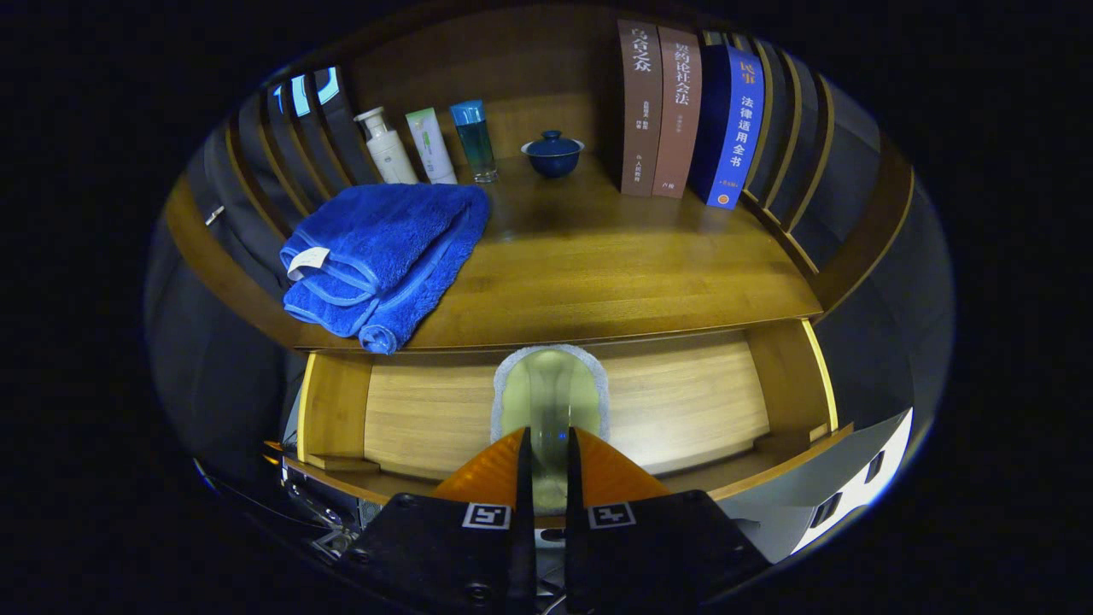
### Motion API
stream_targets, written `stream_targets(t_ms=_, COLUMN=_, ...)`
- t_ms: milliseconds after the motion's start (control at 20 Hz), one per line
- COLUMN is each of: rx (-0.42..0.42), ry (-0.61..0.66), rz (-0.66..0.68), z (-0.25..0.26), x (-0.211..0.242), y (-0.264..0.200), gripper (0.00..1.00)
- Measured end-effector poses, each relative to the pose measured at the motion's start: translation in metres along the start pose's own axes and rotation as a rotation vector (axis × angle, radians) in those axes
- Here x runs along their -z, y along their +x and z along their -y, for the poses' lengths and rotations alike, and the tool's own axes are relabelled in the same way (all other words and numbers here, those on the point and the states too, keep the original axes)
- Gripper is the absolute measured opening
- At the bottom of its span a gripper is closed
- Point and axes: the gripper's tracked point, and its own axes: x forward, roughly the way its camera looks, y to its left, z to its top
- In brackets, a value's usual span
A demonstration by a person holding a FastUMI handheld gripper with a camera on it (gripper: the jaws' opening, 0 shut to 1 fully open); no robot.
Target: Pull open the drawer, take out the items inside it, and place them on the countertop above the cabinet.
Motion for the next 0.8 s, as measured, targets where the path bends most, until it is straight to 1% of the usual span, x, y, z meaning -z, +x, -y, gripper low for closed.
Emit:
stream_targets(t_ms=100, rx=-0.007, ry=0.016, rz=0.011, z=0.000, x=-0.001, y=-0.008, gripper=0.18)
stream_targets(t_ms=250, rx=-0.039, ry=0.049, rz=0.027, z=-0.001, x=-0.014, y=-0.019, gripper=0.18)
stream_targets(t_ms=350, rx=-0.043, ry=0.068, rz=0.026, z=0.003, x=-0.027, y=-0.019, gripper=0.18)
stream_targets(t_ms=550, rx=-0.040, ry=0.054, rz=0.041, z=0.013, x=-0.060, y=-0.005, gripper=0.18)
stream_targets(t_ms=800, rx=-0.047, ry=0.028, rz=0.059, z=0.006, x=-0.103, y=0.024, gripper=0.18)
